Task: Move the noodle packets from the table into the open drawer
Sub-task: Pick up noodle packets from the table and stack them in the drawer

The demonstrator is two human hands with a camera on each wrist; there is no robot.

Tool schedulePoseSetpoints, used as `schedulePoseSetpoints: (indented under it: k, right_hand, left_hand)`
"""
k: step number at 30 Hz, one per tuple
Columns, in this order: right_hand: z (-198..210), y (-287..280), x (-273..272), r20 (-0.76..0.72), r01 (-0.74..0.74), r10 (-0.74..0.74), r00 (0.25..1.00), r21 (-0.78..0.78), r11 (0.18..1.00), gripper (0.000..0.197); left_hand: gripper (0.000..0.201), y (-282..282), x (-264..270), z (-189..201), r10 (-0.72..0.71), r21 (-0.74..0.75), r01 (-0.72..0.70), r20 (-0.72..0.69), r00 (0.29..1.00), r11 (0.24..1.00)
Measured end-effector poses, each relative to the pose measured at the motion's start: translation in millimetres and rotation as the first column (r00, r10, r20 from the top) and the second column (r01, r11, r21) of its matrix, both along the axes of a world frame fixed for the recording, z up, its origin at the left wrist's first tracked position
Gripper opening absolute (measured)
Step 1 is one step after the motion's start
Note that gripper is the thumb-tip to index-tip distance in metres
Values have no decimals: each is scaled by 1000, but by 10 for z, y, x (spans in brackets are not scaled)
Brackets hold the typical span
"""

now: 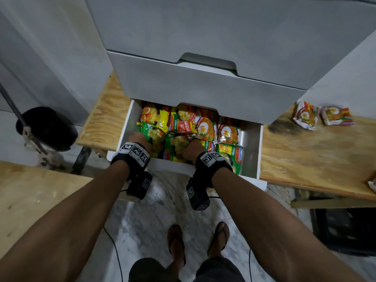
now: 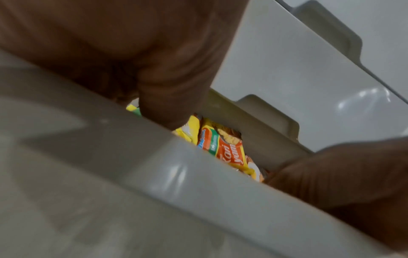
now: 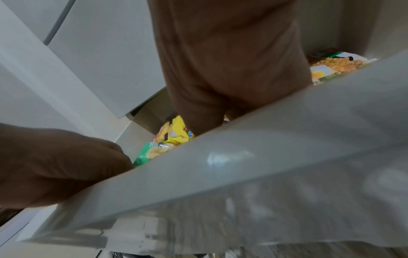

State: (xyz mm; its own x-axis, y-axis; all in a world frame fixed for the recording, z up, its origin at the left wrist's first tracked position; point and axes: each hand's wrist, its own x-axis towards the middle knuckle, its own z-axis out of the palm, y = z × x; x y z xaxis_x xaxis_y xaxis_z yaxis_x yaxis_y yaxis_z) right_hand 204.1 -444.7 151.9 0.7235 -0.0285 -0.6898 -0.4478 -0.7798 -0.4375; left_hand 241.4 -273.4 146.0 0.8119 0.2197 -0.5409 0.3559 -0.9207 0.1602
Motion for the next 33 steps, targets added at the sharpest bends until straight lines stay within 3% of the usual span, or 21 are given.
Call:
schedulePoseSetpoints:
  k: [3,7,10,13,15,18,20,27,30,33]
  right_hand:
    - [29,-4,-16,26,28,-29,999,18,999,26]
    - [103,-139,-33,94,111,-117,989,65,992,22]
    - [233,-353,-47,162,211,-238,958,166,963,25]
    - [409,-699,-100,206,331,-387,899,260,907,27]
    - [497,-1028,-156,232,416,-489,841,302,858,29]
    - [652,-1689,-357,247,509,-579,777,295,809,21]
    - [747,-2160,-552,245,609,-678,693,306,732,18]
    - [602,-3958,-1199,246,845,-863,442,210,493,20]
    - [388,-4749,-1346,263,888,-872,412,99,449,28]
    - [280,-5390,-1457,277,906,-869,409,-12,423,39]
  left_hand:
    - [38,18,-2,-5,-45,45,46,-22,999,998]
    - [40,-12,-19,81,-72,70,72,0,997,995]
    - [57,-205,-51,209,-38,53,31,127,991,998]
    - [54,-555,-110,382,34,-105,-3,289,957,994]
    - [49,-868,-162,489,-4,-173,74,376,927,982]
    - [43,-1580,-293,619,-145,-243,282,463,875,928]
    - [39,-2114,-406,694,-233,-287,402,478,846,870]
    - [31,-3928,-647,573,-485,-340,605,377,789,720]
    - [31,-4714,-639,419,-556,-337,636,309,771,695]
    - [18,-5503,-557,279,-626,-316,677,260,735,664]
